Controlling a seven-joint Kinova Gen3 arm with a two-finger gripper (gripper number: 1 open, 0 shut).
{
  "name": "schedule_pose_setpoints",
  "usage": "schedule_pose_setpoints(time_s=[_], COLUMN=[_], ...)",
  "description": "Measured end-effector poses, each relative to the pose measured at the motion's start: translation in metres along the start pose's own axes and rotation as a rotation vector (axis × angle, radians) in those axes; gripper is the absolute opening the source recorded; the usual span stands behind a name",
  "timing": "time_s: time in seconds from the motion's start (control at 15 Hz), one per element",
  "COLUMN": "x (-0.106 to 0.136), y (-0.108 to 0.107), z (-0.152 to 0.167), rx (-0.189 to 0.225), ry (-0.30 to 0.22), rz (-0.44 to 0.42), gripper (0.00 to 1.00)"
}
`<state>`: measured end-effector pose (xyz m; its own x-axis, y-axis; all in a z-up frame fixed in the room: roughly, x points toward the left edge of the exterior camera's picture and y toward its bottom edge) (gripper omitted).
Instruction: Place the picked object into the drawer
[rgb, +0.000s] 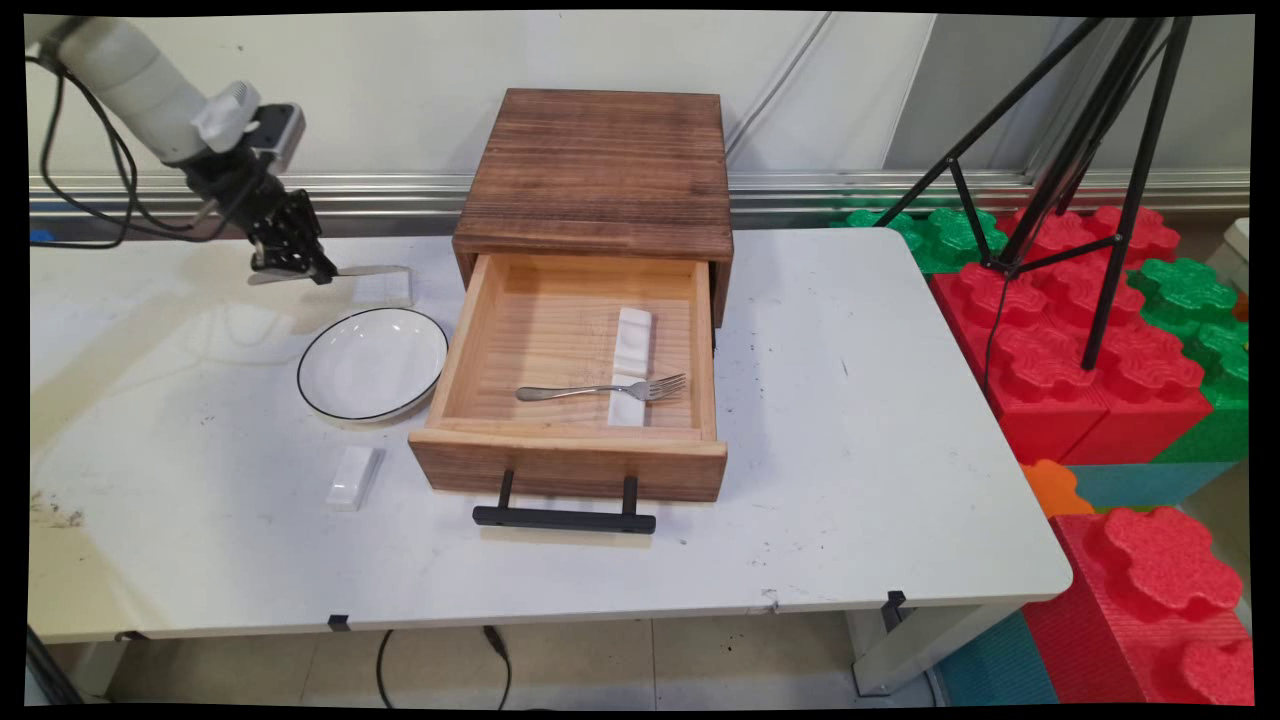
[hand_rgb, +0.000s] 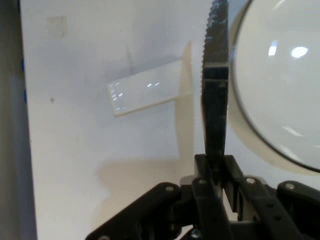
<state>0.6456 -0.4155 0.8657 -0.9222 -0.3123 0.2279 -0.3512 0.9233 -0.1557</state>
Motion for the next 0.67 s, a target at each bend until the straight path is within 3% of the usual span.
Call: schedule_pose_setpoints(time_s=[0.47, 0.67], x=[0.029, 0.054], y=[0.033, 0.047], z=[-0.058, -0.079], rx=[-0.067, -0.088], ry=[0.098, 0.165], rz=[0.042, 0.048], gripper=[0.0, 0.0])
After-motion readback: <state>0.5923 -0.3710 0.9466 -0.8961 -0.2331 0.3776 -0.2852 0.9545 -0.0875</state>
